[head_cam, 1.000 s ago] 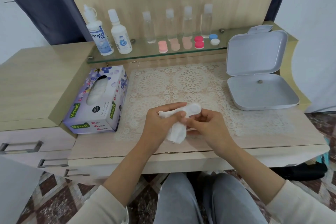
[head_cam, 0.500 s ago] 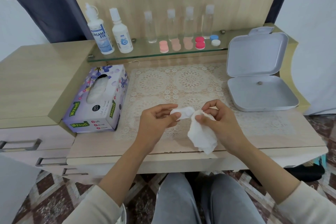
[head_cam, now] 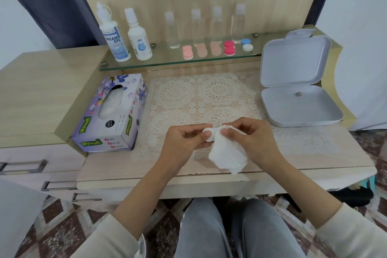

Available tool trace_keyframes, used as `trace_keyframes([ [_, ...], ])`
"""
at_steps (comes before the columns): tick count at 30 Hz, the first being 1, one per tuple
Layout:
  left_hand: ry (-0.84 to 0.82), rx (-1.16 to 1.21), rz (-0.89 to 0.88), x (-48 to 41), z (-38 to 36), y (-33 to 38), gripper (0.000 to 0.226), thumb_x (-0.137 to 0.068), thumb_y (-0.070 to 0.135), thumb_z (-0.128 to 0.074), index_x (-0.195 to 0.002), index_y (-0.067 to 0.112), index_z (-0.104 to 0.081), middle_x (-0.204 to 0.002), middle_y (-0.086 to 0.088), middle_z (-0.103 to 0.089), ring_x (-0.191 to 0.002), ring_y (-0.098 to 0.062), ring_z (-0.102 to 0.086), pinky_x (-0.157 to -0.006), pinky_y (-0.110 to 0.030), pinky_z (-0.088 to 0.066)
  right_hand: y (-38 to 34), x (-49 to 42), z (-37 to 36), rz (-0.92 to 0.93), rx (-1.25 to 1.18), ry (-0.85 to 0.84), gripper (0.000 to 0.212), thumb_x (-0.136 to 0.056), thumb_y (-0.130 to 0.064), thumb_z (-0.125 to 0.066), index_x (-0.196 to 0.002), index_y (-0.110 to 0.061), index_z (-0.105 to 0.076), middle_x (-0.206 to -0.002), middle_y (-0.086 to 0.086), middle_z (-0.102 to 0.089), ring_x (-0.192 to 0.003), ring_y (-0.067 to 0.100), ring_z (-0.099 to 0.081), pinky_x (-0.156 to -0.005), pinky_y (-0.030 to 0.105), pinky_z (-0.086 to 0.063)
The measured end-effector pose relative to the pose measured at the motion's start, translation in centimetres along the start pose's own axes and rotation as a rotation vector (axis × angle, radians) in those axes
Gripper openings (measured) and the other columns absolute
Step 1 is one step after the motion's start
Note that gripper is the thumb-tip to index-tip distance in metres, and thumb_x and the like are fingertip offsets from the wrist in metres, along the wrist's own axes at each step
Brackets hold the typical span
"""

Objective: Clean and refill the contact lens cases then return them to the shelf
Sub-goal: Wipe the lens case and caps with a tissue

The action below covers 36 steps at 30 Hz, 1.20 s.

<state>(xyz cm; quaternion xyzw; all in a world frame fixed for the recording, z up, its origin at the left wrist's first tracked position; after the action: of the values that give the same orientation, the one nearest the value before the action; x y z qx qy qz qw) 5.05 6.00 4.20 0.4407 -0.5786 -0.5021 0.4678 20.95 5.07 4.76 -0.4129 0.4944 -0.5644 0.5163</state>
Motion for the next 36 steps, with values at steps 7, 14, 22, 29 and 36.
trace_keyframes([
  [7,0.033,0.0,0.009,-0.09,0.07,0.01,0.016,-0.08,-0.001,-0.065,-0.089,0.012,-0.07,-0.087,-0.01,-0.071,-0.078,-0.019,-0.07,-0.067,-0.019,-0.054,-0.19,0.25,-0.35,0.015,-0.062,-0.079,0.021,-0.073,0.0,-0.072,-0.074,-0.021,-0.068,-0.073,-0.01,-0.068,-0.067,0.001,-0.063,-0.061,0.015,-0.05],
  [14,0.042,-0.002,0.007,0.02,-0.09,-0.07,0.017,-0.08,-0.002,-0.065,-0.087,0.012,-0.07,-0.082,-0.006,-0.071,-0.075,-0.016,-0.07,-0.064,-0.018,-0.054,0.13,0.03,0.13,0.024,0.007,-0.02,0.02,-0.077,-0.006,-0.07,-0.066,-0.022,-0.066,-0.069,-0.012,-0.068,-0.068,0.006,-0.062,-0.063,0.021,-0.05],
  [22,0.046,-0.025,0.008,0.04,0.07,0.05,0.016,-0.08,-0.002,-0.064,-0.091,0.009,-0.07,-0.085,-0.007,-0.071,-0.077,-0.015,-0.07,-0.064,-0.017,-0.054,0.01,0.08,-0.43,0.004,0.004,-0.025,0.023,-0.064,-0.005,-0.08,-0.068,-0.021,-0.064,-0.073,-0.004,-0.068,-0.07,0.014,-0.065,-0.064,0.029,-0.053],
  [29,0.035,-0.097,-0.026,0.04,-0.08,0.34,0.016,-0.08,-0.001,-0.065,-0.09,0.01,-0.07,-0.085,-0.009,-0.071,-0.074,-0.012,-0.069,-0.064,-0.017,-0.053,-0.13,-0.32,-0.02,0.026,0.072,0.059,0.026,-0.07,-0.014,-0.077,-0.055,-0.015,-0.057,-0.056,-0.007,-0.059,-0.057,0.011,-0.054,-0.052,0.023,-0.042],
  [36,-0.047,-0.015,0.066,0.01,0.07,0.18,0.017,-0.073,0.019,-0.067,-0.088,0.011,-0.071,-0.082,-0.009,-0.072,-0.07,-0.023,-0.07,-0.066,-0.024,-0.057,-0.35,-0.08,-0.22,0.06,-0.015,-0.06,0.019,-0.08,-0.003,-0.066,-0.069,-0.019,-0.067,-0.078,-0.009,-0.069,-0.071,0.003,-0.062,-0.063,0.017,-0.049],
])
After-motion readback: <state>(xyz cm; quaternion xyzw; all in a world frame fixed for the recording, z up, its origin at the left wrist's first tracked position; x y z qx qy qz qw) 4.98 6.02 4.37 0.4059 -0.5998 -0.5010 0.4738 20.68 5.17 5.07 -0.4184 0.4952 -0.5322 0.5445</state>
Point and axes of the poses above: each hand's wrist, its own x-axis away from the middle knuckle, its own z-axis out of the back of the hand, y = z × x, the point moved 9 cm from there along -x, towards the middle knuckle
